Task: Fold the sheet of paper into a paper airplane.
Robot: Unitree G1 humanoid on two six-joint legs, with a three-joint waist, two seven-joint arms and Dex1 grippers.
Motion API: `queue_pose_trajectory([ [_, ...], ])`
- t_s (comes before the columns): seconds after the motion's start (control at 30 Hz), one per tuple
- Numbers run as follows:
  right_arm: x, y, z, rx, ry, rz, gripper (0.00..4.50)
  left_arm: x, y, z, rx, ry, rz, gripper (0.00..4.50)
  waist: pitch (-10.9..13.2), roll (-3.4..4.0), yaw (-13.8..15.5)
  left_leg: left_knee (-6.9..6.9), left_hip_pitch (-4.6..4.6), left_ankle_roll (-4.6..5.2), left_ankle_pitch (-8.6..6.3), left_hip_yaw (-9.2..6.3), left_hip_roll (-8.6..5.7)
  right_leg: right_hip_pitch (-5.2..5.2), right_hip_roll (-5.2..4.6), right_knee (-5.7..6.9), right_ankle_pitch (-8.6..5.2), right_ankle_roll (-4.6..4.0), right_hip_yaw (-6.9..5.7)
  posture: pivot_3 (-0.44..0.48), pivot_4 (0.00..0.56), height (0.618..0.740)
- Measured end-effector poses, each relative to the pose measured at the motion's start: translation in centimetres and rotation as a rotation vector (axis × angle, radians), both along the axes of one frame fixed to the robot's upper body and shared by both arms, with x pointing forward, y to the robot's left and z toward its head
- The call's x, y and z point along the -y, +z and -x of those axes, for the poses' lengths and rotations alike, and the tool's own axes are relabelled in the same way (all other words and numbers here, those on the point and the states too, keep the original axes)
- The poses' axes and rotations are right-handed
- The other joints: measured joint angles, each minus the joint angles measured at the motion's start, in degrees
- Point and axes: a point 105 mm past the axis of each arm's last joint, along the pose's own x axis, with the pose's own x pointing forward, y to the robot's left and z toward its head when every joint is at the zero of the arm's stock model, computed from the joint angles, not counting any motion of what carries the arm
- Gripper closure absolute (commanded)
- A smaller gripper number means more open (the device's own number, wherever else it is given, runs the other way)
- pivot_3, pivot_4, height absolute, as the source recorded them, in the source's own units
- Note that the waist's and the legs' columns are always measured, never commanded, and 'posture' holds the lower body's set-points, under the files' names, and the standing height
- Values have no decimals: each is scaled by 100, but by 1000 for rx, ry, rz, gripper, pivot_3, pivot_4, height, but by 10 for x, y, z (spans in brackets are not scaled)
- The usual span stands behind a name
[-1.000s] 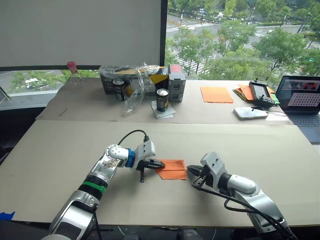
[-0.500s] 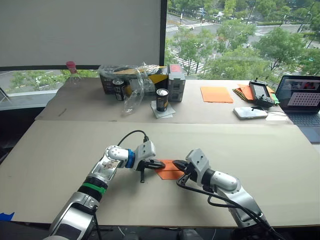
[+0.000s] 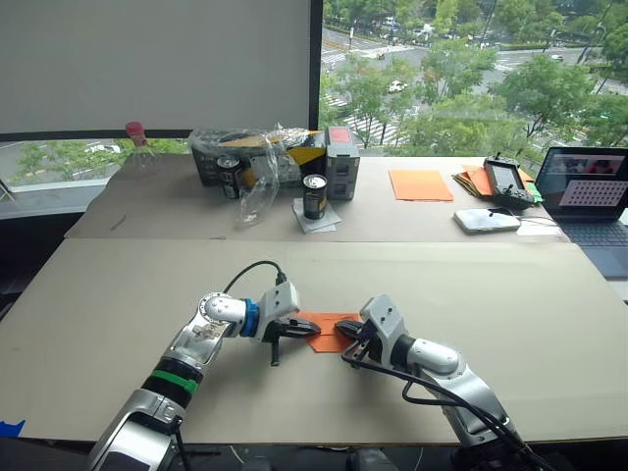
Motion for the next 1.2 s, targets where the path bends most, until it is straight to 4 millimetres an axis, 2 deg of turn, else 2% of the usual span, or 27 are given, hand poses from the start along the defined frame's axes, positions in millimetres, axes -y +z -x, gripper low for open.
queue_pose_trajectory([
  [0.17, -2, -1, 1, -8, 9, 0, 4468, -27, -6, 2, 21, 52, -27, 4500, -18, 17, -19, -6, 14, 2, -1, 1, 3, 7, 1, 0, -2, -2, 1, 0, 150, 730],
  [0.4, -2, -2, 1, -15, 23, 8, 4468, -46, -4, 6, 1, 129, 11, 4500, -24, 25, -26, -8, 19, 4, -3, 2, 4, 9, 3, 0, -4, -1, 2, 0, 150, 730],
  [0.6, -1, 0, -1, -8, 56, 40, 4468, -44, 3, 4, -78, 201, 86, 4500, -21, 25, -4, -7, 1, 4, -2, 1, 4, -4, 2, 1, -4, -1, 1, 0, 150, 730],
  [0.73, 1, 1, -1, -6, 56, 45, 4468, -27, 12, 1, -132, 253, 214, 4500, -21, 23, 17, -5, -6, 4, -2, 0, 0, -6, -2, -2, -3, -2, 0, 0, 150, 730],
  [0.87, 0, 1, 0, -4, 58, 46, 4468, -15, 16, 7, -180, 241, 264, 4500, -20, 24, 11, -6, -7, 4, -3, 0, 1, -8, -1, -2, -3, -2, 0, 0, 150, 730],
  [1.2, 6, 2, 0, 7, 39, 73, 4468, -7, -4, 16, -184, 191, 163, 4500, -19, 24, 35, -5, -7, 3, -3, 1, -3, -5, -3, -6, -3, -2, 0, 0, 150, 730],
])
